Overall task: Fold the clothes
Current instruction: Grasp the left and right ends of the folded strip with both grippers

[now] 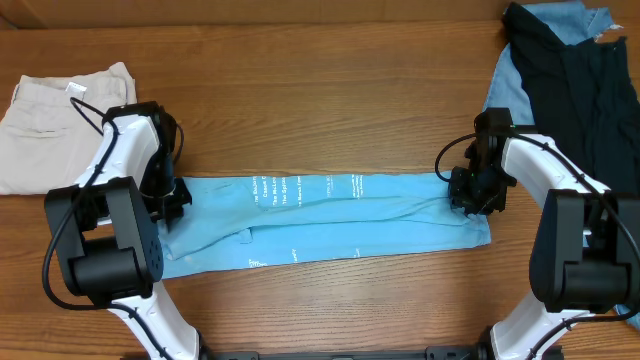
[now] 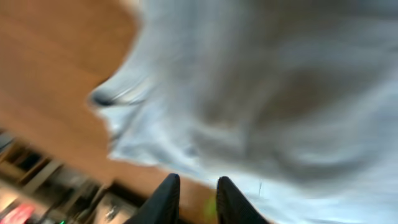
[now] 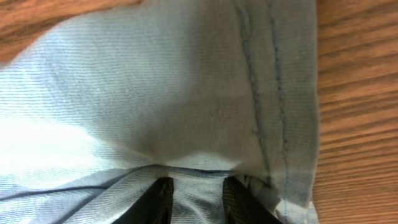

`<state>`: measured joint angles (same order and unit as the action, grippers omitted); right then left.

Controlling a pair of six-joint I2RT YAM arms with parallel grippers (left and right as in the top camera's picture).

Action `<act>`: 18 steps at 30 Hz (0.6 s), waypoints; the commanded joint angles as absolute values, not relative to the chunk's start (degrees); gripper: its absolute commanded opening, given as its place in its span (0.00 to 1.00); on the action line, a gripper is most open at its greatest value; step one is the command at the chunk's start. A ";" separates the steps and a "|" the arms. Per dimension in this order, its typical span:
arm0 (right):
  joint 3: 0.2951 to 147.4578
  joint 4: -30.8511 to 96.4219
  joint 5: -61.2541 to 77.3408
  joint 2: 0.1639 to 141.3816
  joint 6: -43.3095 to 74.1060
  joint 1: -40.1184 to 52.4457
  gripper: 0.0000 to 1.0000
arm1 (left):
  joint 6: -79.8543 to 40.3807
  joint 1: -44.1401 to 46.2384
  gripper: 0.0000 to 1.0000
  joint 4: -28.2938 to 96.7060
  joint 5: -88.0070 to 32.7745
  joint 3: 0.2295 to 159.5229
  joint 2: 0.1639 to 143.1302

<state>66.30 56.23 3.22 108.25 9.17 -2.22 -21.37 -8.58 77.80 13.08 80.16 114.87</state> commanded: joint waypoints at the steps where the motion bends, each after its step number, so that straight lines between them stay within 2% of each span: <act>1: 64.90 53.30 2.70 110.39 8.99 -2.31 0.30 | -16.93 -8.21 0.24 75.24 4.01 79.99 113.86; 5: 64.90 53.39 2.68 110.39 8.99 -2.31 0.31 | -14.13 -8.21 0.25 70.96 -2.55 79.99 113.86; 10: 65.12 53.63 2.66 110.24 10.57 -2.33 0.29 | -13.85 -8.10 0.28 68.03 -2.79 79.48 113.89; 14: 66.02 54.30 2.68 107.33 11.94 -3.16 0.33 | -13.72 -8.10 0.29 65.91 -2.79 77.08 113.89; 18: 66.74 54.26 2.70 101.30 12.05 -5.32 0.41 | -13.72 -8.10 0.30 63.66 -2.46 74.17 113.89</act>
<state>66.28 54.65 3.62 106.48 11.49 -3.22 -14.76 -8.58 64.34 -1.61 76.07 114.87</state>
